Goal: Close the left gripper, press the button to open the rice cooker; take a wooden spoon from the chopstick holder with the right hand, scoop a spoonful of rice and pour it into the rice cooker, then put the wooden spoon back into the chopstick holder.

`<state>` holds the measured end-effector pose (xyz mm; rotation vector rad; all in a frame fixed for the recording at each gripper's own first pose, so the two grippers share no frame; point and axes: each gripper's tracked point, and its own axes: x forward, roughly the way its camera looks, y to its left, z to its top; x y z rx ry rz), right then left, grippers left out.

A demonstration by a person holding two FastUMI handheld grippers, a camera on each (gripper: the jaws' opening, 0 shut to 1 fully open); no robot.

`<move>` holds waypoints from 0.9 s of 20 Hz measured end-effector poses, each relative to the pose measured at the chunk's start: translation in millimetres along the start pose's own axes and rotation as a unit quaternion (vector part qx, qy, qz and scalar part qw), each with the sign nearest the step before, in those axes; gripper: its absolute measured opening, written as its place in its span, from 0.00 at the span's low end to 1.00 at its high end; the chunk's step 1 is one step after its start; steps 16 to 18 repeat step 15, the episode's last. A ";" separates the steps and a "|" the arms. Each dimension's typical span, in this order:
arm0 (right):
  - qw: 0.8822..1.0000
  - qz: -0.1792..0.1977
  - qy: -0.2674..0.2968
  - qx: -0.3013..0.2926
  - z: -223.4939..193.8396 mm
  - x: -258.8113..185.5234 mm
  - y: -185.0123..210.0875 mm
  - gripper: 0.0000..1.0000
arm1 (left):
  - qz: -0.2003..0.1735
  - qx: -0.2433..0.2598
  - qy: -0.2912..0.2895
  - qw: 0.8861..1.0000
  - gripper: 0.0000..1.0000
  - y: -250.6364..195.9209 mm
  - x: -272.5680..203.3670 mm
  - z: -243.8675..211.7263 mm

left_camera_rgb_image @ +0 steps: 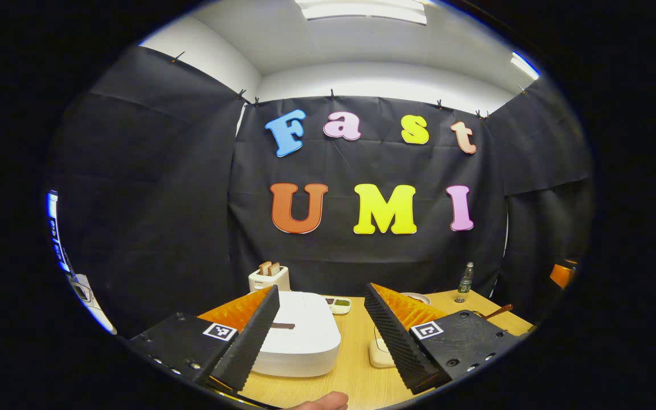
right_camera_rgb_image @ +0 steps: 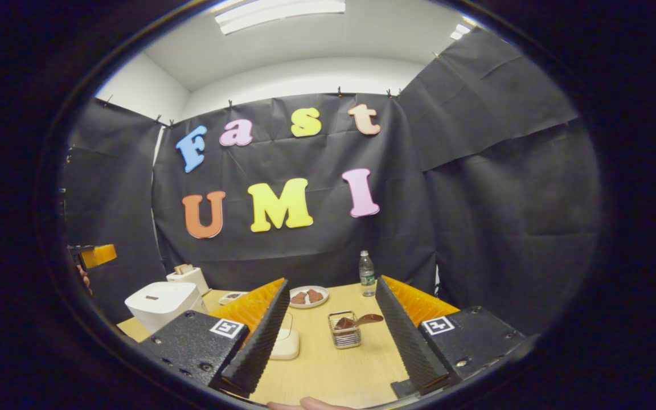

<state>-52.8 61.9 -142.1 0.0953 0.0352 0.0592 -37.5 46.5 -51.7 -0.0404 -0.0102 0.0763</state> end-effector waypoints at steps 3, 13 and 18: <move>1.000 0.004 -0.012 -0.003 9.0 -4.9 8.5 0.98 | 0.009 0.023 -0.015 1.000 0.95 -3.6 -15.3 7.6; 0.999 0.033 -0.017 -0.023 2.2 -9.4 43.7 0.98 | -0.045 0.017 -0.058 0.997 0.96 -31.5 -53.7 7.3; 0.999 0.029 -0.018 -0.026 1.7 -8.3 42.2 0.98 | -0.038 0.021 -0.063 0.997 0.95 -27.5 -54.0 9.8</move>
